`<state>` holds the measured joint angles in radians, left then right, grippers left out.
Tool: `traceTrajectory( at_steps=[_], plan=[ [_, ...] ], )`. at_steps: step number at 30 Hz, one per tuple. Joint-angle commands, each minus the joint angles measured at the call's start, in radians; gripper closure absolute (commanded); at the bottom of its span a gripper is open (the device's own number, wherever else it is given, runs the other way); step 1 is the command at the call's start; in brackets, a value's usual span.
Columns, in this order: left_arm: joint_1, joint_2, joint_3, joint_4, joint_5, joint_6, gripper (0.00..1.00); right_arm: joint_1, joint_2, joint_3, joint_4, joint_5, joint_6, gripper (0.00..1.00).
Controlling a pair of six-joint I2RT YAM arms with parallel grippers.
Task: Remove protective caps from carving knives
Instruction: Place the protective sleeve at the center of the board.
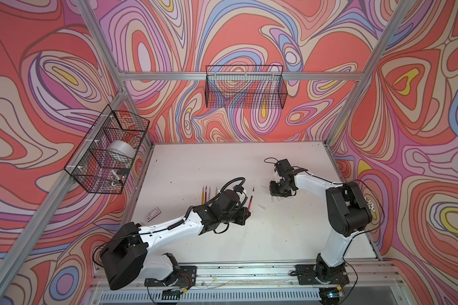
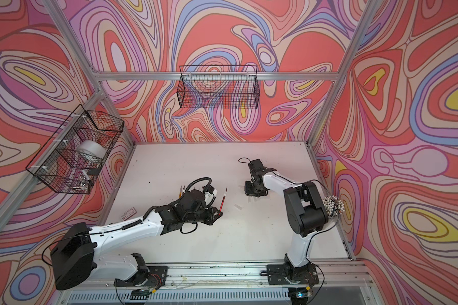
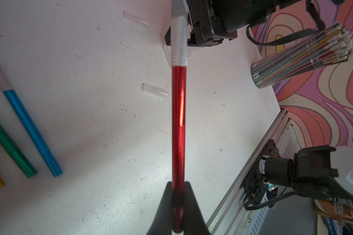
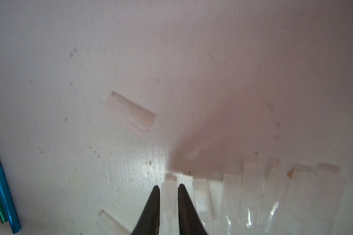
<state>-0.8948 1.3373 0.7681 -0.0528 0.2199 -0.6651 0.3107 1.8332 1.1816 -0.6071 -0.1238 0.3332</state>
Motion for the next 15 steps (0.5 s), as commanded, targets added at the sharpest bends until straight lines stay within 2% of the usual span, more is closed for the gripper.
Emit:
traceTrajectory(
  at_steps=[1,8,15],
  plan=[
    [0.007,0.005,-0.019,0.024,0.004,-0.01,1.0,0.009,0.019,0.024,-0.013,0.021,-0.003,0.79],
    [0.006,-0.005,-0.035,0.03,-0.001,-0.013,1.0,0.03,0.019,0.053,-0.005,0.013,-0.026,0.78],
    [0.007,-0.028,-0.058,0.03,-0.016,-0.016,1.0,0.051,0.076,0.121,-0.008,0.015,-0.071,0.71]
  ],
)
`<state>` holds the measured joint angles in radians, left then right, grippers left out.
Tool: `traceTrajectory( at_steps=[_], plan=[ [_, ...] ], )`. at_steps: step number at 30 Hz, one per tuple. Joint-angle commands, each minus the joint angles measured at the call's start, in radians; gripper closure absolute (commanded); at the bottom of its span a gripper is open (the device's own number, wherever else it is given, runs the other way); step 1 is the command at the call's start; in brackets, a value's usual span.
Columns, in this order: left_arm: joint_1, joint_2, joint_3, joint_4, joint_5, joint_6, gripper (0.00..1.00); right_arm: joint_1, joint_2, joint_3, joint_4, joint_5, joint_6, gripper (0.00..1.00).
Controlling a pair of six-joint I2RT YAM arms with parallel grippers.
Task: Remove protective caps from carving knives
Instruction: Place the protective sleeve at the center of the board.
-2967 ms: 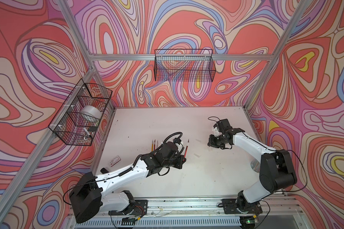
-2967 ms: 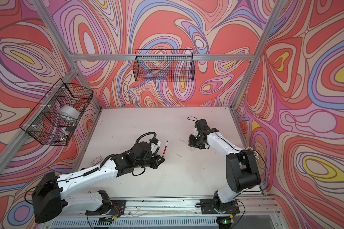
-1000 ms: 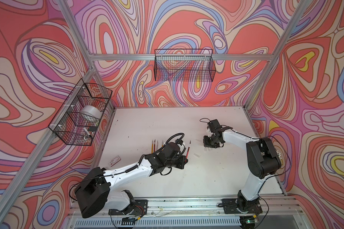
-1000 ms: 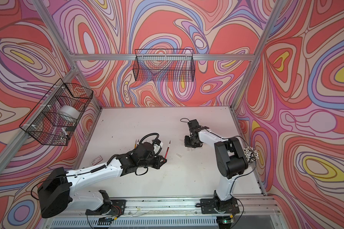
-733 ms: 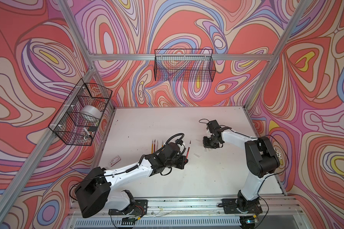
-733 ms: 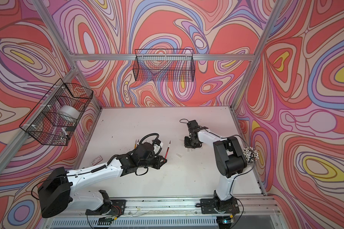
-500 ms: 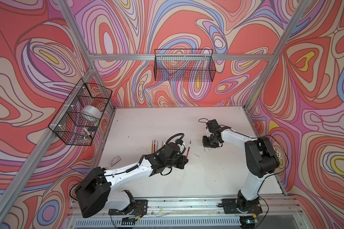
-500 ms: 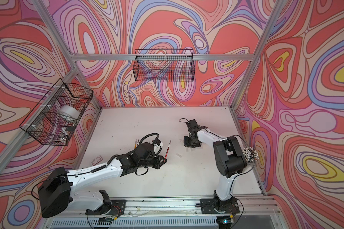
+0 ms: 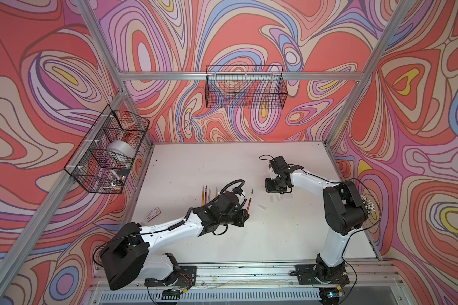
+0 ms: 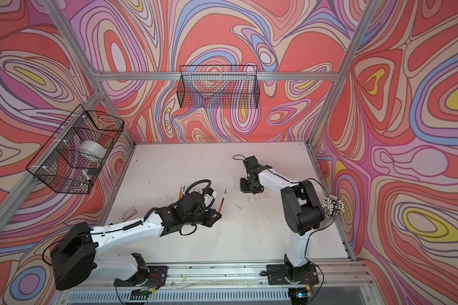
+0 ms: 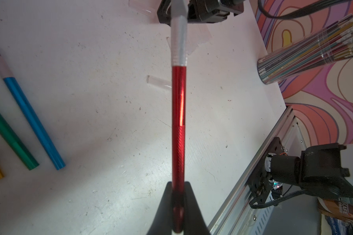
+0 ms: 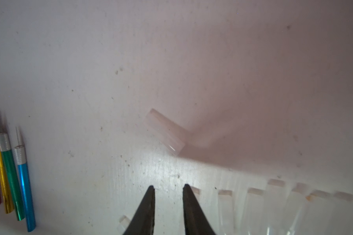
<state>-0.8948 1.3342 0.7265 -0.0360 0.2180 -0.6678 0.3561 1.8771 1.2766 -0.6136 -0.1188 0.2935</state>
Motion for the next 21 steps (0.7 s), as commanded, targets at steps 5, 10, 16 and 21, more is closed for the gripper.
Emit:
traceTrajectory(
  at_steps=[5,10,16,21],
  plan=[
    [0.006,-0.045,-0.03,0.003,-0.027,-0.014,1.0,0.009,0.077,0.08,-0.017,0.04,-0.05,0.65],
    [0.007,-0.05,-0.034,-0.004,-0.037,-0.01,1.0,0.01,0.127,0.134,-0.046,0.078,-0.076,0.65],
    [0.007,-0.046,-0.037,0.005,-0.04,-0.013,1.0,0.017,0.165,0.167,-0.062,0.087,-0.093,0.65],
    [0.007,-0.041,-0.039,0.008,-0.037,-0.013,1.0,0.028,0.18,0.17,-0.06,0.084,-0.095,0.67]
  ],
)
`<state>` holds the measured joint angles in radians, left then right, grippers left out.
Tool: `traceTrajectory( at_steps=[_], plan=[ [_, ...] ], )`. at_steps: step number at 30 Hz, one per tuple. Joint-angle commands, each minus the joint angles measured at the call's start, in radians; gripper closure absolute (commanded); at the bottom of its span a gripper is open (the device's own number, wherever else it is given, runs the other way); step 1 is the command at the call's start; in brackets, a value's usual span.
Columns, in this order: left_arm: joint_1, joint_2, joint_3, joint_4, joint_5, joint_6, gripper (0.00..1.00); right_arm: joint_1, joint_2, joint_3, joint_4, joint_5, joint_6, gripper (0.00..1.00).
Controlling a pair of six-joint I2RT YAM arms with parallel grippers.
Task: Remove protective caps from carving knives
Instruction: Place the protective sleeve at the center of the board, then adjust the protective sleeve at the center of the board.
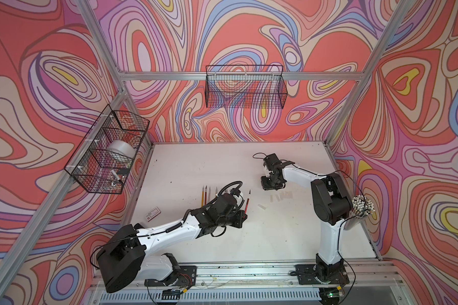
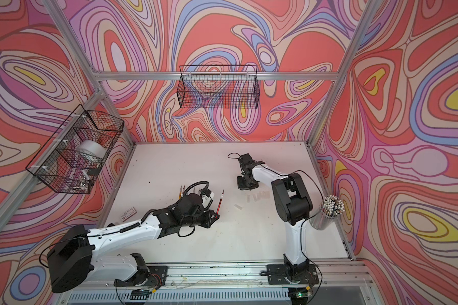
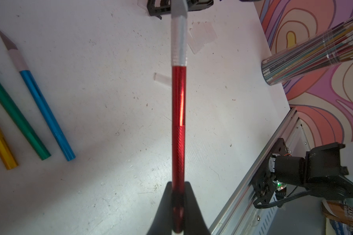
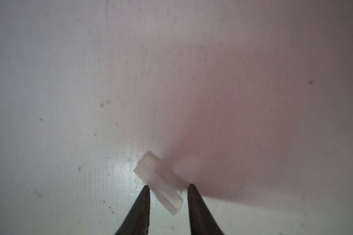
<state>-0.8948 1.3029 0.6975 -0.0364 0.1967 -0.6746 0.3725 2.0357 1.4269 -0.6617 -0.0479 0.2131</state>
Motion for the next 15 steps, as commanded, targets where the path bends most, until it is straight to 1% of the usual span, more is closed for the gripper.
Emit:
traceTrajectory(
  at_steps=[1,7,15],
  plan=[
    [0.007,-0.01,-0.012,0.009,-0.016,-0.007,1.0,0.013,0.023,0.018,-0.01,0.013,-0.014,0.67],
    [0.007,-0.013,-0.016,0.01,-0.016,-0.007,1.0,0.025,0.038,0.022,-0.004,0.019,-0.001,0.71],
    [0.006,-0.02,-0.026,0.018,-0.017,-0.01,1.0,0.044,0.04,0.016,-0.006,0.048,0.019,0.8]
  ],
)
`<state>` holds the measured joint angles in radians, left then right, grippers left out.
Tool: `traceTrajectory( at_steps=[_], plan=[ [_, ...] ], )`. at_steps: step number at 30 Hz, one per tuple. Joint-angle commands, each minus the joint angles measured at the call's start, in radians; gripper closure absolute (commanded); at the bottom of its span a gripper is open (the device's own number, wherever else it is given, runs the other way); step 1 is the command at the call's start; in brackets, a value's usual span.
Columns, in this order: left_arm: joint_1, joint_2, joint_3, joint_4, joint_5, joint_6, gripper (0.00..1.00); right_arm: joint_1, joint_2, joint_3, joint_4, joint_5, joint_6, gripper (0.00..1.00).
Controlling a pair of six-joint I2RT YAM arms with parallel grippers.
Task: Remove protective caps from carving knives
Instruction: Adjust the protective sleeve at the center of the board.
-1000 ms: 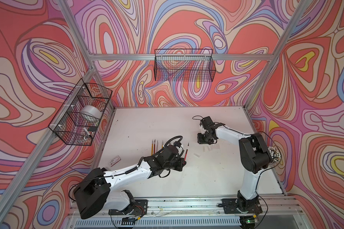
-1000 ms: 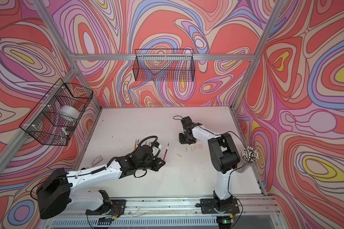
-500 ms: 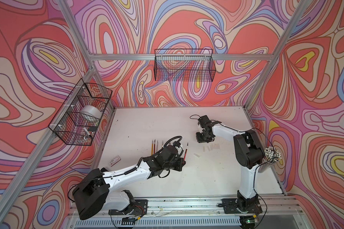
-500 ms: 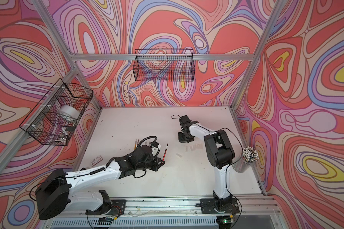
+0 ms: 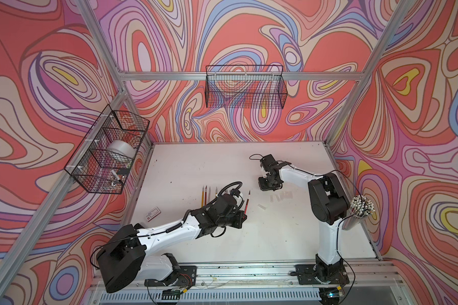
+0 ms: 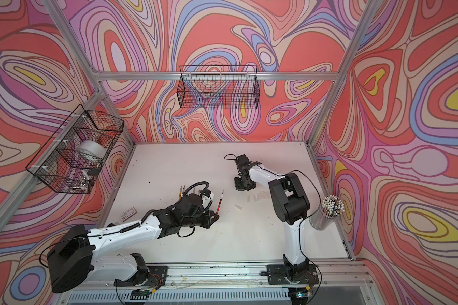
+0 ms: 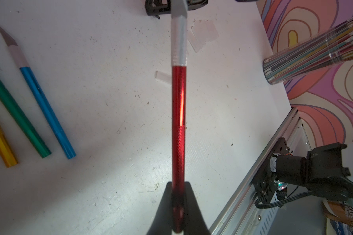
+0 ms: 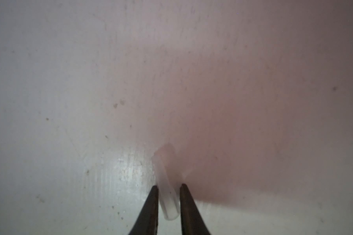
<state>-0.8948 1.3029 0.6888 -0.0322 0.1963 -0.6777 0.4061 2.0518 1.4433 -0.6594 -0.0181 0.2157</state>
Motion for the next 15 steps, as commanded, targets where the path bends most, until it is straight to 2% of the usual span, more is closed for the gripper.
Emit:
traceTrajectory(
  at_steps=[1,4,15],
  plan=[
    [0.007,-0.021,-0.019,0.014,-0.017,-0.007,1.0,0.015,0.018,-0.007,-0.008,0.019,0.02,0.82],
    [0.006,-0.024,-0.023,0.014,-0.018,-0.006,1.0,0.025,-0.006,-0.039,0.0,0.019,0.042,0.87],
    [0.007,-0.028,-0.031,0.028,-0.011,-0.01,1.0,0.052,-0.142,-0.237,0.026,0.031,0.211,0.87]
  ],
)
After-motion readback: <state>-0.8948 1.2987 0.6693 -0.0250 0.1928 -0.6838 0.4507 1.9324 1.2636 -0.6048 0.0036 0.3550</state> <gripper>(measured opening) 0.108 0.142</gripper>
